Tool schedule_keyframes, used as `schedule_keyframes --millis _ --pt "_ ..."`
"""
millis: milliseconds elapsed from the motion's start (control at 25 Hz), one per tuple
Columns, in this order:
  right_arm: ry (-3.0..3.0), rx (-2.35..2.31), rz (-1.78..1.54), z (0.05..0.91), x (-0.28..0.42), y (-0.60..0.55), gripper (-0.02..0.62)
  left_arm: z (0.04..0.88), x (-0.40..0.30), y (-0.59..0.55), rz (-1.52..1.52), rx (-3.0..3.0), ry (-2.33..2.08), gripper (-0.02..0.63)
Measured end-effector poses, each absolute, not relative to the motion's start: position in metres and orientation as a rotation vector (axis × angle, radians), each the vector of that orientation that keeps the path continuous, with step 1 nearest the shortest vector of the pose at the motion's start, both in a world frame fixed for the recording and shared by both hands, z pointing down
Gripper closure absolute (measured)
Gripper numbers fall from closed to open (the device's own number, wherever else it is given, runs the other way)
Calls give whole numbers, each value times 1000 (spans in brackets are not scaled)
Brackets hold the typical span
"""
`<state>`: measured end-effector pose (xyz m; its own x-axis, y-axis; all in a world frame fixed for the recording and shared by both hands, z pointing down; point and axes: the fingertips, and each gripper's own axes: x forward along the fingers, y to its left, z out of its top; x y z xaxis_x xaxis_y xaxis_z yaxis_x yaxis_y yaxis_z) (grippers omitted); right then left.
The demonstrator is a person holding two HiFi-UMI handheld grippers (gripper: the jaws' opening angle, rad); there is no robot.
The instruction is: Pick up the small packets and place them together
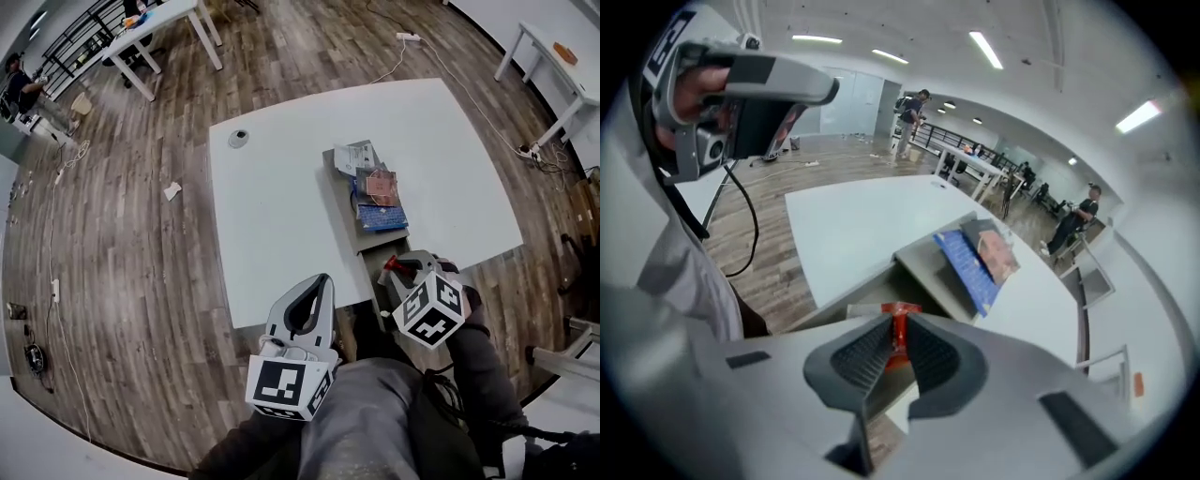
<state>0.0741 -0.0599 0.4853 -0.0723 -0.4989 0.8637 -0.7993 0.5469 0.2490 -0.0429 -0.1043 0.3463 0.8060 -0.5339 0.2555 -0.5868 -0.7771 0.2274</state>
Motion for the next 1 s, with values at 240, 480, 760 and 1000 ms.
schedule_keyframes --millis 240,480,760,1000 --pt "-1760 1179 273 445 75 -79 541 332 -46 -108 210 2721 -881 611" --pt "-1788 1228 169 412 87 -126 541 329 -49 -129 194 2690 -956 611" --pt "-1798 1174 128 415 98 -177 541 343 -53 -157 224 2616 -1043 612" --pt "-1806 1111 149 436 98 -190 540 357 -50 -164 251 2571 -1064 611"
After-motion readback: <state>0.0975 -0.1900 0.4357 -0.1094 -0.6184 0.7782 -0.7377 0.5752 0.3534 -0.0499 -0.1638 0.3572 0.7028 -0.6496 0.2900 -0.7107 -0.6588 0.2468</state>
